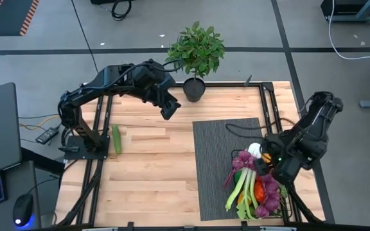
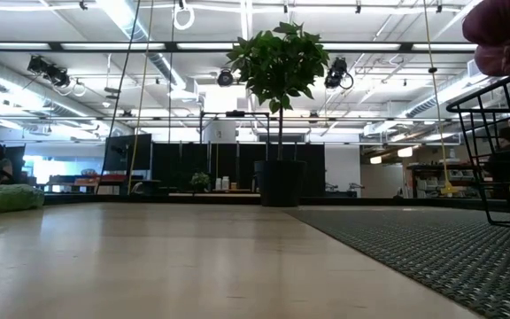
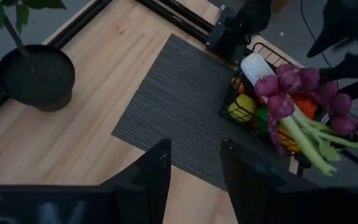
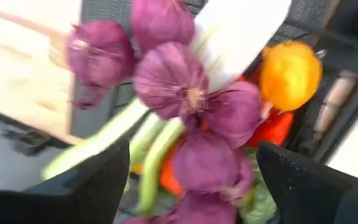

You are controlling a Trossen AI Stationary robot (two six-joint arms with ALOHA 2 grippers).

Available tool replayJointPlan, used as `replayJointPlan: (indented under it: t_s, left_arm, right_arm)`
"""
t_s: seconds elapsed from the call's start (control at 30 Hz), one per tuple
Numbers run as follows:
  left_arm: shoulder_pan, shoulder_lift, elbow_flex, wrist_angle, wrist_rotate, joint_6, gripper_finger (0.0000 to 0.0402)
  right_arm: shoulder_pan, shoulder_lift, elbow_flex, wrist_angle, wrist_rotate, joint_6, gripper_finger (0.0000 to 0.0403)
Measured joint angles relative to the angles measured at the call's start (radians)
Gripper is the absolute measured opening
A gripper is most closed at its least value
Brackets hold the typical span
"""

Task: Build produce basket
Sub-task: Put the purple garlics into the black wire basket

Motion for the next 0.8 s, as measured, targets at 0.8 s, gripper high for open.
replayJointPlan:
  t_s: [0.8]
  left_arm:
    - [-0.057, -0.001, 0.0, -0.007, -0.018, -0.037, 0.0132]
  right_arm:
    - [-0.08, 0.214, -0.156, -0.022, -0.339, -0.4, 0.0349]
